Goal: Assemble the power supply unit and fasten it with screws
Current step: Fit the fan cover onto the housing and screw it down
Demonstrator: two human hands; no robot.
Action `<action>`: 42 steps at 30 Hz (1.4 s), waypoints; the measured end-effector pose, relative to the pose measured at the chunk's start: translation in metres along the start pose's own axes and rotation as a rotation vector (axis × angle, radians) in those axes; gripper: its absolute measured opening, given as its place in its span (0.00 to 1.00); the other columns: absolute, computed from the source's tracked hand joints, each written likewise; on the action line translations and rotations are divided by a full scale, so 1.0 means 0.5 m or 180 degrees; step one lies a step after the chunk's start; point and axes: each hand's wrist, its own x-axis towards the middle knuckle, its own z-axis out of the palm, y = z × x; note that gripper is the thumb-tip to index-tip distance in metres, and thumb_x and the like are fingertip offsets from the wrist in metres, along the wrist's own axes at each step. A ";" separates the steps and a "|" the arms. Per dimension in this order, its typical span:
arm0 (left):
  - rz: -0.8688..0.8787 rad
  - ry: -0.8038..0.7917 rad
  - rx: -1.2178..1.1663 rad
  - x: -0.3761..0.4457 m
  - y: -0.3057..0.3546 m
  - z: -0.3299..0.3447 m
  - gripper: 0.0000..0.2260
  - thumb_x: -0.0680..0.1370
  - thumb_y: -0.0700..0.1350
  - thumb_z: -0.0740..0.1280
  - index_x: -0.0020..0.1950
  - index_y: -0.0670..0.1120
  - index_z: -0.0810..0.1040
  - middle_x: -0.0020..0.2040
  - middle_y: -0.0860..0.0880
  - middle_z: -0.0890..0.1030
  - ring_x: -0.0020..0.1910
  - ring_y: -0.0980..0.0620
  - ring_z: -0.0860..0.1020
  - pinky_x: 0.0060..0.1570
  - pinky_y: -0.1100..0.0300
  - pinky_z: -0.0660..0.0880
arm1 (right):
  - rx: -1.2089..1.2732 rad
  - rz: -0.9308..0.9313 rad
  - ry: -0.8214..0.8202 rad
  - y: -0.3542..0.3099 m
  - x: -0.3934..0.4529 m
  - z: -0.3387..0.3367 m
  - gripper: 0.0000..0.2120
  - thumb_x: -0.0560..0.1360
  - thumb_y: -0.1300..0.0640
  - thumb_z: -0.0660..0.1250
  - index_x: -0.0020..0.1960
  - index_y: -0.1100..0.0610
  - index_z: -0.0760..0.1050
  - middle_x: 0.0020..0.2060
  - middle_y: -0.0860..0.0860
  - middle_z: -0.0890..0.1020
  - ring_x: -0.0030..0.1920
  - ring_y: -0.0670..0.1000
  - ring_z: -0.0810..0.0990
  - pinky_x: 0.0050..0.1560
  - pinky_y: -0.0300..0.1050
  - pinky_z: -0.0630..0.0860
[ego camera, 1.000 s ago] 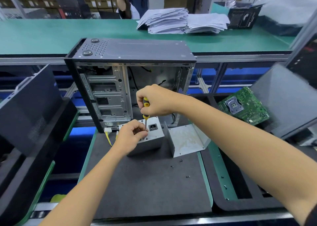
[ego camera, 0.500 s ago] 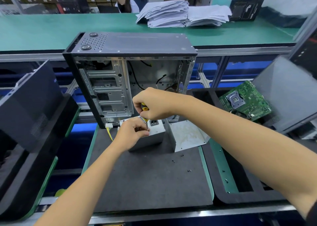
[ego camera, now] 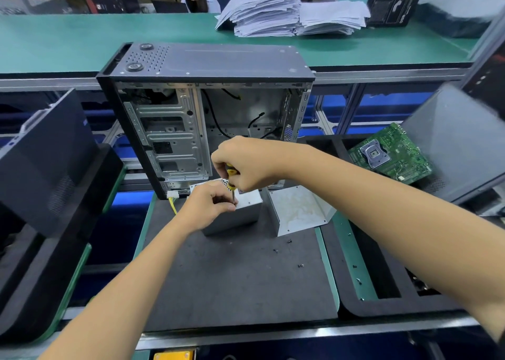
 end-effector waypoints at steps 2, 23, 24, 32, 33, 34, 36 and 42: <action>0.0047 0.0005 0.0040 0.001 -0.003 0.001 0.07 0.69 0.33 0.75 0.37 0.44 0.83 0.41 0.51 0.81 0.44 0.57 0.77 0.46 0.64 0.72 | -0.0175 0.0089 0.0062 0.001 -0.001 0.000 0.04 0.72 0.62 0.64 0.43 0.55 0.71 0.41 0.49 0.76 0.42 0.49 0.71 0.39 0.44 0.72; -0.0008 -0.0051 0.0120 -0.001 0.007 -0.004 0.05 0.69 0.35 0.76 0.40 0.45 0.83 0.42 0.48 0.80 0.45 0.53 0.77 0.45 0.62 0.72 | -0.0714 0.0027 -0.0159 -0.021 -0.010 0.000 0.08 0.74 0.61 0.64 0.47 0.55 0.64 0.47 0.50 0.63 0.35 0.50 0.68 0.29 0.41 0.57; -0.0010 -0.0060 0.0118 0.000 0.005 -0.004 0.06 0.69 0.35 0.76 0.39 0.45 0.83 0.42 0.49 0.81 0.45 0.56 0.77 0.46 0.64 0.72 | -0.0851 0.0042 -0.0106 -0.023 -0.008 0.003 0.07 0.75 0.60 0.64 0.45 0.55 0.65 0.45 0.50 0.65 0.36 0.49 0.68 0.31 0.41 0.58; -0.0048 -0.0046 0.0070 -0.002 0.006 -0.003 0.08 0.69 0.35 0.76 0.38 0.48 0.83 0.40 0.54 0.80 0.42 0.60 0.76 0.43 0.70 0.71 | -0.1128 0.0258 -0.0067 -0.021 -0.010 0.018 0.09 0.77 0.58 0.63 0.52 0.57 0.64 0.44 0.51 0.62 0.28 0.50 0.65 0.26 0.44 0.56; -0.0068 -0.0022 0.0082 -0.001 0.008 -0.004 0.10 0.69 0.35 0.76 0.36 0.51 0.82 0.39 0.54 0.79 0.41 0.62 0.76 0.40 0.72 0.70 | -0.1037 0.0183 -0.0196 -0.023 -0.010 0.016 0.12 0.75 0.61 0.65 0.50 0.56 0.62 0.46 0.51 0.60 0.28 0.50 0.65 0.26 0.44 0.56; -0.0088 -0.0003 0.0100 -0.001 0.010 -0.005 0.12 0.69 0.35 0.76 0.36 0.52 0.81 0.38 0.55 0.78 0.40 0.64 0.75 0.39 0.73 0.69 | -0.1004 0.0133 -0.0270 -0.025 -0.009 0.014 0.13 0.73 0.63 0.66 0.49 0.56 0.61 0.47 0.51 0.60 0.29 0.50 0.66 0.27 0.44 0.56; -0.0126 -0.0032 0.0059 -0.001 0.013 -0.006 0.08 0.69 0.34 0.76 0.37 0.48 0.83 0.38 0.56 0.78 0.38 0.66 0.75 0.37 0.75 0.69 | -0.1067 0.0120 -0.0196 -0.032 -0.004 0.013 0.13 0.72 0.63 0.67 0.45 0.55 0.62 0.44 0.51 0.66 0.32 0.50 0.68 0.27 0.41 0.56; -0.0137 -0.0131 0.0047 -0.001 0.013 -0.007 0.06 0.70 0.34 0.74 0.40 0.44 0.83 0.41 0.51 0.82 0.40 0.64 0.76 0.40 0.74 0.69 | -0.1449 0.0396 0.0324 -0.033 0.007 0.027 0.19 0.80 0.56 0.57 0.33 0.55 0.57 0.30 0.50 0.62 0.28 0.51 0.64 0.32 0.44 0.65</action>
